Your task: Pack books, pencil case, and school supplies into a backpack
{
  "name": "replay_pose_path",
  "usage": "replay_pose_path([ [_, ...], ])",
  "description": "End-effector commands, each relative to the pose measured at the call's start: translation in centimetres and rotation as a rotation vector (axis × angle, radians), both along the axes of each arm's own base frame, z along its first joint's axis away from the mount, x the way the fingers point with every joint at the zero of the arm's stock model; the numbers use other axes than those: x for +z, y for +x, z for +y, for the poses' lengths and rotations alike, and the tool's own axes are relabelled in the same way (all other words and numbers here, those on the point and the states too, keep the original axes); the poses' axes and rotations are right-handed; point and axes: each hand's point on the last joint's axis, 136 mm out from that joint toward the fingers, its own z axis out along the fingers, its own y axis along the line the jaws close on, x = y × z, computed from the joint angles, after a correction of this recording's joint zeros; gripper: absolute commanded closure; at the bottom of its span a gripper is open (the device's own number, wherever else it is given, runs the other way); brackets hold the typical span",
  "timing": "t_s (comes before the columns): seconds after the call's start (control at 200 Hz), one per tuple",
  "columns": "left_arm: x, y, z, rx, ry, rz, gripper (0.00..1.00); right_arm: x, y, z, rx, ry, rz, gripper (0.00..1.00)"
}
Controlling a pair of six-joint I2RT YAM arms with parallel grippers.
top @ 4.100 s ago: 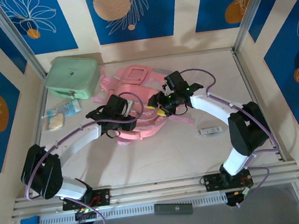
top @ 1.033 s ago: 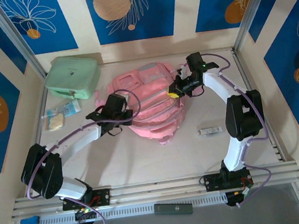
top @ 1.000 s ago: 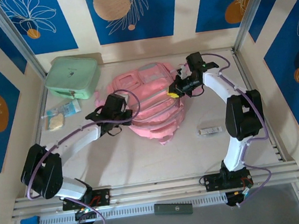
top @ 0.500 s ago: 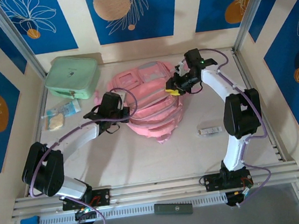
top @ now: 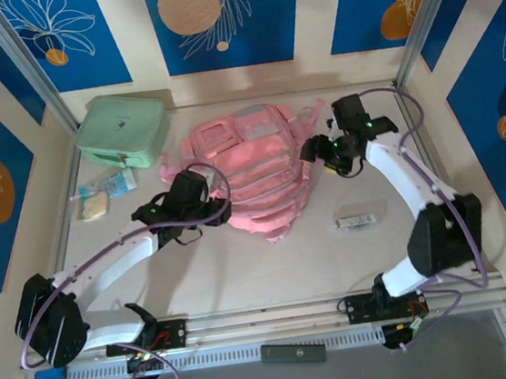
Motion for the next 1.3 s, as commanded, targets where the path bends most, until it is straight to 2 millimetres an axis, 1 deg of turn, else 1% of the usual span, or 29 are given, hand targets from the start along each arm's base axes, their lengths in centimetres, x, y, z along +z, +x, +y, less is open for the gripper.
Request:
replay_pose_path([
  [0.0, -0.5, -2.5, -1.0, -0.024, -0.022, 0.055, 0.42, -2.9, -4.3, -3.5, -0.181, -0.099, 0.105, 0.22],
  [0.045, -0.4, -3.0, -1.6, -0.035, -0.033, 0.052, 0.40, -3.6, -5.4, -4.3, -0.220, -0.101, 0.115, 0.18],
  [0.15, -0.3, -4.0, -3.3, -0.064, -0.072, 0.056, 0.37, -6.4, -7.9, -6.0, -0.314, -0.079, 0.198, 0.14],
  [0.25, -0.2, -4.7, -5.0, -0.107, -0.092, 0.047, 0.35, -8.4, -9.6, -7.2, -0.384, -0.091, 0.249, 0.10],
  [0.335, -0.2, -5.0, -6.0, -0.127, -0.095, 0.049, 0.34, -9.8, -10.8, -8.2, -0.454, -0.112, 0.280, 0.08],
  [0.465, -0.3, -5.4, -7.8, -0.164, -0.111, 0.052, 0.33, -12.1, -11.5, -8.7, -0.530, -0.087, 0.310, 0.03],
  [0.5, -0.5, -5.5, -8.3, -0.171, -0.109, 0.058, 0.32, -12.5, -11.2, -8.6, -0.535, -0.063, 0.309, 0.03],
  [0.605, -0.7, -5.8, -9.3, -0.193, -0.103, 0.067, 0.32, -13.0, -10.6, -8.3, -0.535, -0.044, 0.321, 0.01],
  [0.715, -0.8, -5.7, -9.8, -0.201, -0.097, 0.062, 0.31, -13.6, -10.0, -8.9, -0.553, -0.073, 0.326, 0.01],
  [0.79, -0.9, -5.6, -9.6, -0.190, -0.086, 0.059, 0.30, -13.9, -9.4, -8.5, -0.535, -0.064, 0.331, 0.02],
  [0.86, -0.8, -5.5, -9.4, -0.186, -0.085, 0.056, 0.30, -14.2, -8.9, -8.4, -0.506, -0.097, 0.335, 0.05],
  [0.98, -0.5, -5.5, -9.1, -0.182, -0.077, 0.045, 0.29, -14.5, -8.2, -8.3, -0.451, -0.152, 0.361, 0.13],
  [1.04, -0.4, -5.5, -9.0, -0.182, -0.074, 0.041, 0.29, -14.5, -7.8, -7.7, -0.408, -0.155, 0.355, 0.16],
  [1.19, -0.4, -5.6, -8.9, -0.185, -0.065, 0.050, 0.28, -14.7, -7.0, -5.7, -0.289, -0.126, 0.357, 0.30],
  [1.296, -0.2, -5.7, -9.1, -0.193, -0.073, 0.055, 0.28, -14.6, -7.4, -5.2, -0.210, -0.204, 0.383, 0.41],
])
